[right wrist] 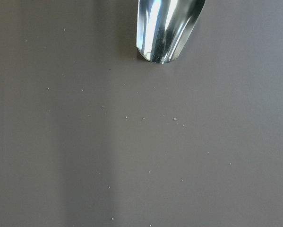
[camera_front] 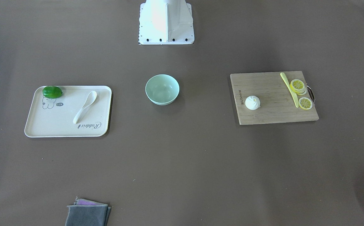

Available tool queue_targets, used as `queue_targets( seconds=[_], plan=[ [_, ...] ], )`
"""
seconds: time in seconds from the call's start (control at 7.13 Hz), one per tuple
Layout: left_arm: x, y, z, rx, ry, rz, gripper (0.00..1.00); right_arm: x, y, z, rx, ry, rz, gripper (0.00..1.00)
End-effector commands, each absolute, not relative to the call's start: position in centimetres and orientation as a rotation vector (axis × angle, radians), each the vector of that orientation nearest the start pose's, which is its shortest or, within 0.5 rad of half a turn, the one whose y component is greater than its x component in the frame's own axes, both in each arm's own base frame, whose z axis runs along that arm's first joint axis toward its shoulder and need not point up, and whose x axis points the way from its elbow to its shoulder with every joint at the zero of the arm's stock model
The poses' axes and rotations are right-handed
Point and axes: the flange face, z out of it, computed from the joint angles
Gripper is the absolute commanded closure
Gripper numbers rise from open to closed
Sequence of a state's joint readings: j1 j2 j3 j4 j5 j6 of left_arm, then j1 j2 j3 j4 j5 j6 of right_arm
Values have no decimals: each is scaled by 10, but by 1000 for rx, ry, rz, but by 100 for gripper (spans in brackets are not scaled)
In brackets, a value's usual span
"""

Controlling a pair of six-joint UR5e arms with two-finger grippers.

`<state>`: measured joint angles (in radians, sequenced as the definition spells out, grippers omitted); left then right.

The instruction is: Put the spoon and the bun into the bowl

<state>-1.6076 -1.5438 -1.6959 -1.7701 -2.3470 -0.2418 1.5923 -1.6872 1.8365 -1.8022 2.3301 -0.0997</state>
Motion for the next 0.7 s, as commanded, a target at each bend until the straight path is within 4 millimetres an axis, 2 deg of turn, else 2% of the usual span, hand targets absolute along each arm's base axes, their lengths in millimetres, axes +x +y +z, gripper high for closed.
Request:
queue_targets(
  seconds=[0.0, 0.14, 0.28, 0.42, 0.56],
  plan=[
    [-80, -496, 580, 211, 799, -147, 2, 73, -437, 592, -3, -764, -55, 0],
    [-72, -506, 553, 261, 812, -118, 2, 60, -464, 558, 57, -758, -114, 0],
    [-45, -522, 533, 293, 823, -42, 2, 46, -476, 543, 73, -766, -145, 0],
    [7, -534, 510, 359, 848, 94, 2, 36, -489, 522, 86, -814, -132, 0],
    [33, -537, 520, 370, 864, 134, 2, 5, -500, 505, 26, -852, -23, 0]
  ],
)
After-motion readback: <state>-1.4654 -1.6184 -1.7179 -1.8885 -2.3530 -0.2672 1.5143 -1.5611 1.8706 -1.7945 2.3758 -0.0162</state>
